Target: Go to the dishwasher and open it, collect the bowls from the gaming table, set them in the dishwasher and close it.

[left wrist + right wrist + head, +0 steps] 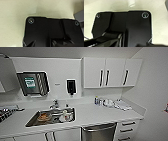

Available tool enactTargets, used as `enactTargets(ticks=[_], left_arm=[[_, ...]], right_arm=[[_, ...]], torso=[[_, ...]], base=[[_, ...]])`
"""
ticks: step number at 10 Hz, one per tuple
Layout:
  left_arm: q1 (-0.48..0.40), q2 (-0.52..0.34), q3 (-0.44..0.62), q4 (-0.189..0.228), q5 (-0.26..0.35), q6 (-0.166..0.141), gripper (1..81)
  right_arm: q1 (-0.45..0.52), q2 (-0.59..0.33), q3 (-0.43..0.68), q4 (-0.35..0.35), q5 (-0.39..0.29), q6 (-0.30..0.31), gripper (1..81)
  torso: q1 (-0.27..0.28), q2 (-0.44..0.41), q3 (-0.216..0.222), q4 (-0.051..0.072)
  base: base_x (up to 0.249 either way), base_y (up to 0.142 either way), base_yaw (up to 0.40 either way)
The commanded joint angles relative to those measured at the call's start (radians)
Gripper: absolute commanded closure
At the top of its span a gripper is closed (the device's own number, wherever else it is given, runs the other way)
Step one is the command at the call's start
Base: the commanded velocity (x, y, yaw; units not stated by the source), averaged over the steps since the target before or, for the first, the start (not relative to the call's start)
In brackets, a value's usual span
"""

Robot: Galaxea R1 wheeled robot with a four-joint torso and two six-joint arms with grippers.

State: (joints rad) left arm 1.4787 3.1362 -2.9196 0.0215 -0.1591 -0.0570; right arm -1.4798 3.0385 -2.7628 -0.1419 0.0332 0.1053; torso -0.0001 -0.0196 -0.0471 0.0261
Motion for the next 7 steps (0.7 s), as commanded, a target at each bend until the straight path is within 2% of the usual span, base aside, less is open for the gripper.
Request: enactTargets(ticks=[1, 7], left_arm=[[-0.051, -0.005, -0.003, 0.002, 0.039, -0.003, 1.0], [-0.056, 0.001, 0.002, 0.002, 0.039, -0.003, 1.0]], right_arm=[[0.061, -0.002, -0.001, 0.005, -0.045, 0.002, 1.0], [0.072, -0.005, -0.007, 0.005, -0.045, 0.004, 1.0]], torso=[[0.000, 0.000, 0.000, 0.000], [0.000, 0.000, 0.000, 0.000]], base=[[0.116, 0.078, 0.000], [0.116, 0.077, 0.000]])
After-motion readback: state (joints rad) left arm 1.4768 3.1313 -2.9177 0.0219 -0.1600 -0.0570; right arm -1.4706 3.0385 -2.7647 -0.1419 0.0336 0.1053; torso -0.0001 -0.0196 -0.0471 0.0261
